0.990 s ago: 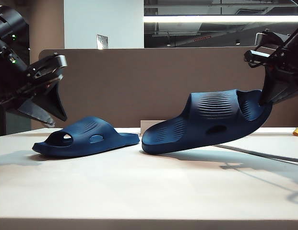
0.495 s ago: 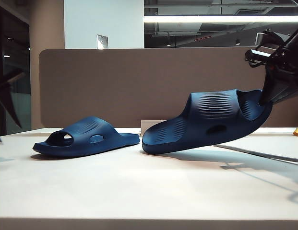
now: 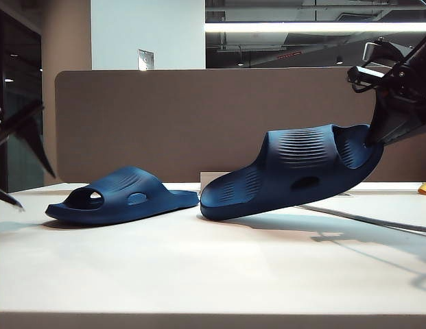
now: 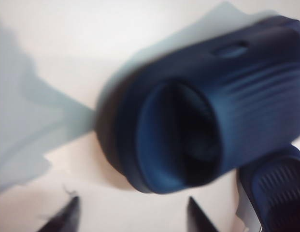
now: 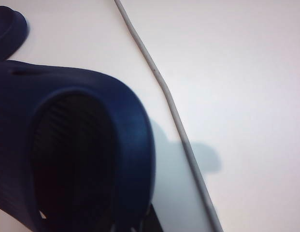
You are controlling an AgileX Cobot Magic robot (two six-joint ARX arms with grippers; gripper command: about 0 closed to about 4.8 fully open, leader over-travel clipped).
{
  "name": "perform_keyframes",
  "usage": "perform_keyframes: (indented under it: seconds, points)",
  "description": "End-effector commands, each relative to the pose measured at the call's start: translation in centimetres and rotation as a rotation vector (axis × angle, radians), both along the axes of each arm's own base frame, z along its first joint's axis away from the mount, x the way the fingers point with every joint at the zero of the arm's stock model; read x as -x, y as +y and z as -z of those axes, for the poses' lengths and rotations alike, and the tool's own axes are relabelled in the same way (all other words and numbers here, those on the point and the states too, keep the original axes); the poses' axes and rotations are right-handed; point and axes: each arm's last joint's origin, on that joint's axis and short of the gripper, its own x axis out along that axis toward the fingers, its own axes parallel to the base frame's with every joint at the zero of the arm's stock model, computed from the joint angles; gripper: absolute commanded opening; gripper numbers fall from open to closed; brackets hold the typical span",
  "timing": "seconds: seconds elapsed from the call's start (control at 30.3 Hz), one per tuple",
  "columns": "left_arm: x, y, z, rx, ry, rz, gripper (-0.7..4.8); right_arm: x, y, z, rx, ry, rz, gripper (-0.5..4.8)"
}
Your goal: Interlock the pair of blue slippers on the table with their fronts facing up.
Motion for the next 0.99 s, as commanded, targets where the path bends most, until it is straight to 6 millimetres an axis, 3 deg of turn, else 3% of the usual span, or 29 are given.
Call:
perform_keyframes:
  seconds: [0.03, 0.56, 0.99]
  points:
    - [-0.3, 0.0, 0.5, 0.016, 0.007, 0.0, 2.82, -0.1, 0.0, -0.3, -0.017, -0.02, -0.006, -0.01]
    - [-1.8, 0.0, 2.8, 0.097, 0.013, 0.003, 2.79, -0.1, 0.1, -0.3, -0.023, -0.018, -0.008, -0.01]
    - [-2.7, 0.0, 3.0, 0.121, -0.057, 0.013, 2.71, -0.1, 0.1, -0.3, -0.023, -0.019, -0.007, -0.01]
